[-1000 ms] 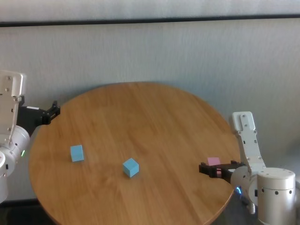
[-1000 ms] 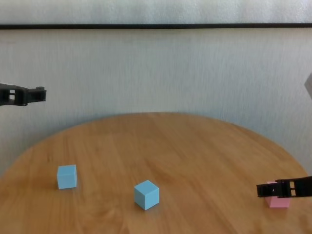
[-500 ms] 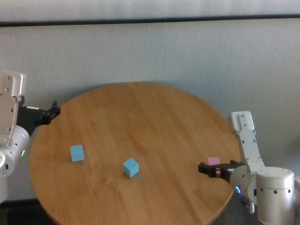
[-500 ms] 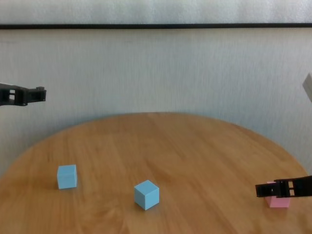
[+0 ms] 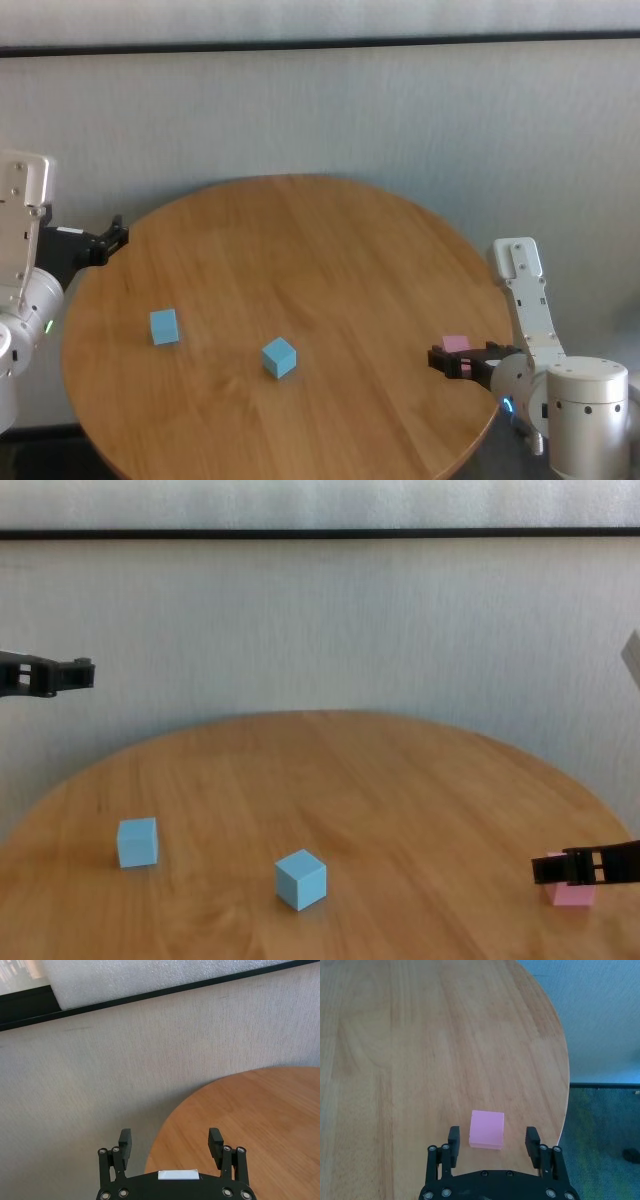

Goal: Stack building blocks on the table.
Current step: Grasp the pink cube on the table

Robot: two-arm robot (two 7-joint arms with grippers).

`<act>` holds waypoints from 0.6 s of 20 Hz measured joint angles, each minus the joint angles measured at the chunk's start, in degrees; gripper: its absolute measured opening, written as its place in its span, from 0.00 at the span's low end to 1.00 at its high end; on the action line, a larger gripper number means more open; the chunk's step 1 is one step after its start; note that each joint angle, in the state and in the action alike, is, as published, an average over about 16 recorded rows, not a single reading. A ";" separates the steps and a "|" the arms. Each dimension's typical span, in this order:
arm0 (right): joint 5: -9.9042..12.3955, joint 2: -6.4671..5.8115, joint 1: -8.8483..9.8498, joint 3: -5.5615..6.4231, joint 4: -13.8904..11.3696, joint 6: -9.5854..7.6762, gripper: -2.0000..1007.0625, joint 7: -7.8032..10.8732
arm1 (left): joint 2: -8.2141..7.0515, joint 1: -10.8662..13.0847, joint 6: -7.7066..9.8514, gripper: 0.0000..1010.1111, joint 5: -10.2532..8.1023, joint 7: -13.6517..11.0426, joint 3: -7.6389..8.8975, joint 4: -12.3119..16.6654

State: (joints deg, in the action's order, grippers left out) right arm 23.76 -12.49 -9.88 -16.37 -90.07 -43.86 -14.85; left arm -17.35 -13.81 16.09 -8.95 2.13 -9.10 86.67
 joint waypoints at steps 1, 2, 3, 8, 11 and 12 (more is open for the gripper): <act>0.01 -0.01 0.00 0.00 -0.01 0.00 0.81 0.00 | 0.00 0.00 0.00 0.99 0.00 0.00 0.00 0.00; 0.01 -0.01 0.01 -0.01 -0.02 0.01 0.79 -0.01 | 0.00 0.00 0.00 0.99 0.00 0.00 0.00 0.00; 0.02 -0.02 0.01 -0.01 -0.03 0.01 0.76 -0.01 | 0.00 0.00 0.00 0.99 0.00 0.00 0.00 0.00; 0.04 -0.04 0.03 -0.02 -0.06 0.03 0.60 -0.02 | 0.00 0.00 0.00 0.99 0.00 0.00 0.00 0.00; 0.05 -0.06 0.04 -0.02 -0.08 0.04 0.52 -0.02 | 0.00 0.00 0.00 0.99 0.00 0.00 0.00 0.00; 0.06 -0.06 0.05 -0.02 -0.08 0.04 0.49 -0.02 | 0.00 0.00 0.00 0.99 0.00 0.00 0.00 0.00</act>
State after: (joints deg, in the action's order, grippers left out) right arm 23.81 -12.55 -9.83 -16.39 -90.15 -43.82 -14.87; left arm -17.35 -13.81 16.09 -8.95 2.13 -9.10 86.67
